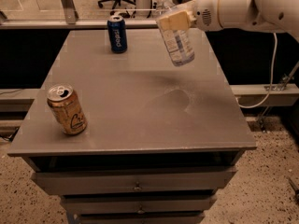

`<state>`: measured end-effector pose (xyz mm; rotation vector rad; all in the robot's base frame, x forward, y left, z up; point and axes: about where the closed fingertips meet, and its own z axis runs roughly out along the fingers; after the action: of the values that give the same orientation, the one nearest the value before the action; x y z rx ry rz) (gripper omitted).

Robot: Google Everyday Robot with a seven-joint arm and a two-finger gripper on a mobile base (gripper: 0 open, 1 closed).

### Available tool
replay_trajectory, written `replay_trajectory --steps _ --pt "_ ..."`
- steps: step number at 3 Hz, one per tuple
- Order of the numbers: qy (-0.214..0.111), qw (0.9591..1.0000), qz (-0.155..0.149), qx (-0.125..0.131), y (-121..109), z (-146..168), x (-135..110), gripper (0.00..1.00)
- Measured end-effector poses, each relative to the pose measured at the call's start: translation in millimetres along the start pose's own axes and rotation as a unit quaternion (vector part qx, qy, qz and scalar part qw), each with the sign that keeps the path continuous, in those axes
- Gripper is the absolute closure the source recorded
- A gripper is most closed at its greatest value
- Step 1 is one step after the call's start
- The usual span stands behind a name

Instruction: Place blue plastic bottle upright

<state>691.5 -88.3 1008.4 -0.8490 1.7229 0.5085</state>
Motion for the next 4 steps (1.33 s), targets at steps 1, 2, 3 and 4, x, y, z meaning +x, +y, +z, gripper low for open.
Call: replay_trajectory --steps 1,2,3,4 --pt "-0.035 0.9986 0.039 -0.008 -5 -5 18 1.00" --pt "-0.125 0.9915 0.006 -0.037 7 -22 15 1.00" --pt "-0.176 0.9817 -0.050 -0.052 15 -30 8 1.00" --pt "-0.205 0.9716 -0.099 -0.065 18 -34 12 1.00"
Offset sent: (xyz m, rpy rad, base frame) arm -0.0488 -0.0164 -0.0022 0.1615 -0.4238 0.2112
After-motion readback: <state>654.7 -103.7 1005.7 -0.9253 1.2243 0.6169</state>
